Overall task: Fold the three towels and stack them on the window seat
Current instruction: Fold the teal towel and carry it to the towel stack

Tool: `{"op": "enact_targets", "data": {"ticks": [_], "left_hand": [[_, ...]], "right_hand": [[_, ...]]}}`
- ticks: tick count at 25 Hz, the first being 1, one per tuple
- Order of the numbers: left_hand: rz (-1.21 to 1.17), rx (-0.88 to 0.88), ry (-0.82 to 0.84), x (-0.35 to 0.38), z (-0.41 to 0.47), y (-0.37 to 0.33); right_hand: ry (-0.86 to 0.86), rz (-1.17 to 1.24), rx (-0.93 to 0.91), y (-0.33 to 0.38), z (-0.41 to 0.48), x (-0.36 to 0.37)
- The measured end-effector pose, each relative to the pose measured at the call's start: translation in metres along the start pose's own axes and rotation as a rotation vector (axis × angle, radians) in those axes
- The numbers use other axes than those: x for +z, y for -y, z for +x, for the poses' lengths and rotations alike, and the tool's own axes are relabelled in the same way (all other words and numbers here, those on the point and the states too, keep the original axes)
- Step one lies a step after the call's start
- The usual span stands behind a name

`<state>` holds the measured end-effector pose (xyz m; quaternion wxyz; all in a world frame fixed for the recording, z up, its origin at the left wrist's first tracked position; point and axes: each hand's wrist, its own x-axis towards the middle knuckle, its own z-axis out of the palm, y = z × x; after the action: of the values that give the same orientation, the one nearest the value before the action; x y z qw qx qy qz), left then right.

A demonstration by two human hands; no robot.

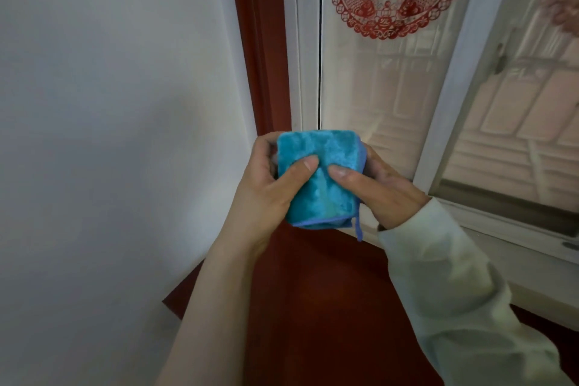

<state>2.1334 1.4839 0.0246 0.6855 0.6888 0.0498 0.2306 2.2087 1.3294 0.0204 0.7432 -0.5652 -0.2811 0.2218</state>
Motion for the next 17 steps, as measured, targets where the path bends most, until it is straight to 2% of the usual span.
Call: {"op": "enact_targets", "data": {"ticks": [3,8,14,17], "left_hand": [[-0.010,-0.056,0.054,0.008,-0.004,0.002],[-0.174,-0.239,0.327,0.015,0.001,0.008],[-0.284,-0.232,0.516,0.022,-0.006,0.015],[-0.350,-0.309,0.692,0.030,-0.024,0.016]], "right_hand": [[-0.091,0.108,-0.007,0.004,-0.003,0.003],[-0.253,0.108,-0.022,0.011,-0.013,0.004],[-0.357,0.195,-0.080,0.017,-0.052,0.015],[-0.389,0.186,-0.090,0.018,-0.080,0.018]]}}
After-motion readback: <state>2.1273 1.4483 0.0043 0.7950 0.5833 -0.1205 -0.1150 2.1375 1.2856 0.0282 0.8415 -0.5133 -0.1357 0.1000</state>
